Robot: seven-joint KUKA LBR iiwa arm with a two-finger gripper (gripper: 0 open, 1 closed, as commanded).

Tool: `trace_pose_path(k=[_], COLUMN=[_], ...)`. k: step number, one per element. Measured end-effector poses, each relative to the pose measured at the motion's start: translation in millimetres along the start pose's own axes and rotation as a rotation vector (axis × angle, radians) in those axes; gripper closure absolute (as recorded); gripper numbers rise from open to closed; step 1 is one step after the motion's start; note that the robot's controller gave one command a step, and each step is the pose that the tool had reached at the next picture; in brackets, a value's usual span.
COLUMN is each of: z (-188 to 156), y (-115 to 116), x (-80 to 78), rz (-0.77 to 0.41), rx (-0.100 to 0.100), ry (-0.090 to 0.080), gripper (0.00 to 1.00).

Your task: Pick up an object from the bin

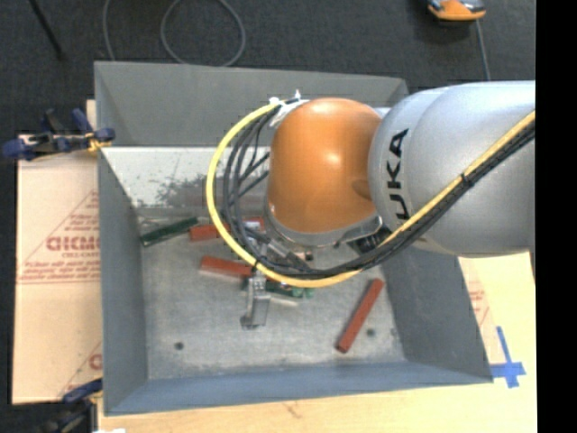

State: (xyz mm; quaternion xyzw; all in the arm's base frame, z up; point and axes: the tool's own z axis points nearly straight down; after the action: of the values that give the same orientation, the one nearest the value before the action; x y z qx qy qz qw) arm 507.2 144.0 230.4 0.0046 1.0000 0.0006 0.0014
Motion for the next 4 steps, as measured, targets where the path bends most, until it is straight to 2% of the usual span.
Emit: trace_pose_path(k=[1, 2, 3, 4], z=[99.8, 162.5, 160.2, 159.6], y=[-48.9, -87.4, -117.8, -116.7], x=[-33.4, -94.8, -49.0, -49.9], rz=[0.073, -0.042, -0.415, -0.411], rx=[0.003, 0.004, 0.002, 0.000], ry=[0.006, 0.000, 0.002, 0.000], gripper=[0.00, 0.00, 0.00, 1.00])
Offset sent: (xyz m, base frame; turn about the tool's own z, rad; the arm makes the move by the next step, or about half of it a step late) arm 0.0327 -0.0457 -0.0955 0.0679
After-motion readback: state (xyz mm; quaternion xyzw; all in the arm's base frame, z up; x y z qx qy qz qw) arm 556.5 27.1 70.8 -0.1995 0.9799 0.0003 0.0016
